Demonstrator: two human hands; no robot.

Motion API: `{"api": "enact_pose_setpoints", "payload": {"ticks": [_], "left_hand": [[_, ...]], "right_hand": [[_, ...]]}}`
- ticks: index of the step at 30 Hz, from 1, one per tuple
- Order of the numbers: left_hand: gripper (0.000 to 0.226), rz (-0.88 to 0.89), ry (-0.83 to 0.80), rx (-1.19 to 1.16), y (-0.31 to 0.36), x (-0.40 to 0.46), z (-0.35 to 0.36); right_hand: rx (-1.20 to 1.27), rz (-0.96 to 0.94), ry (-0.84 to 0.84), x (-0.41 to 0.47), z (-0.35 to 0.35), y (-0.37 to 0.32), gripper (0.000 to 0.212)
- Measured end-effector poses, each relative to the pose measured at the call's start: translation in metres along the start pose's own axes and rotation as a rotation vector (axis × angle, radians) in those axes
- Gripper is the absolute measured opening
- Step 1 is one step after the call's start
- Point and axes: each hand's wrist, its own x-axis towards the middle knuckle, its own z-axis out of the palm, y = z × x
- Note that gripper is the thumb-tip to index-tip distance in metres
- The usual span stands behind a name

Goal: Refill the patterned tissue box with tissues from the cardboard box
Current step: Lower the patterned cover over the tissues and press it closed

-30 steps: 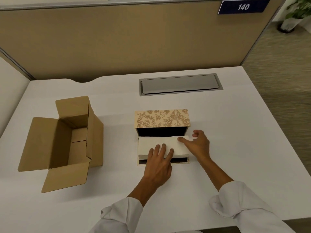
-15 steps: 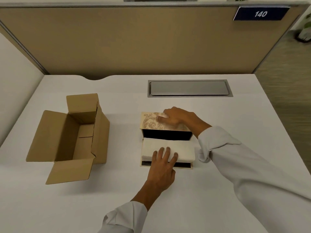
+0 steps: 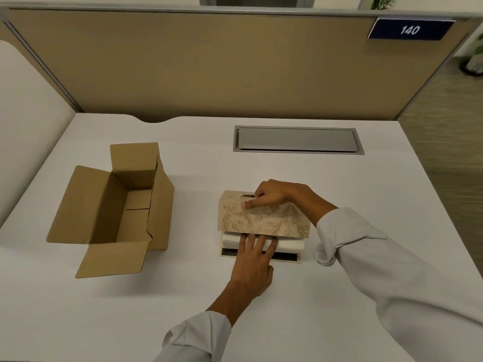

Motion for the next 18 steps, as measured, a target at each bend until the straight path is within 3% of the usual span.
{"api": "enact_pose_setpoints", "payload": {"ticks": [4, 8, 18], "left_hand": [[0.065, -0.026, -0.013, -0.001, 0.003, -0.004, 0.002], [0.066, -0.064, -0.052, -0.002, 0.008, -0.006, 0.004], [0.069, -0.080, -0.134, -0.021, 0.010, -0.018, 0.009]], "right_hand": [[0.079, 0.097, -0.130, -0.001, -0.002, -0.007, 0.078], [0.236, 0.147, -0.277, -0.003, 0.001, -0.011, 0.074], [0.270, 0.284, -0.276, 0.001, 0.001, -0.025, 0.080]]}}
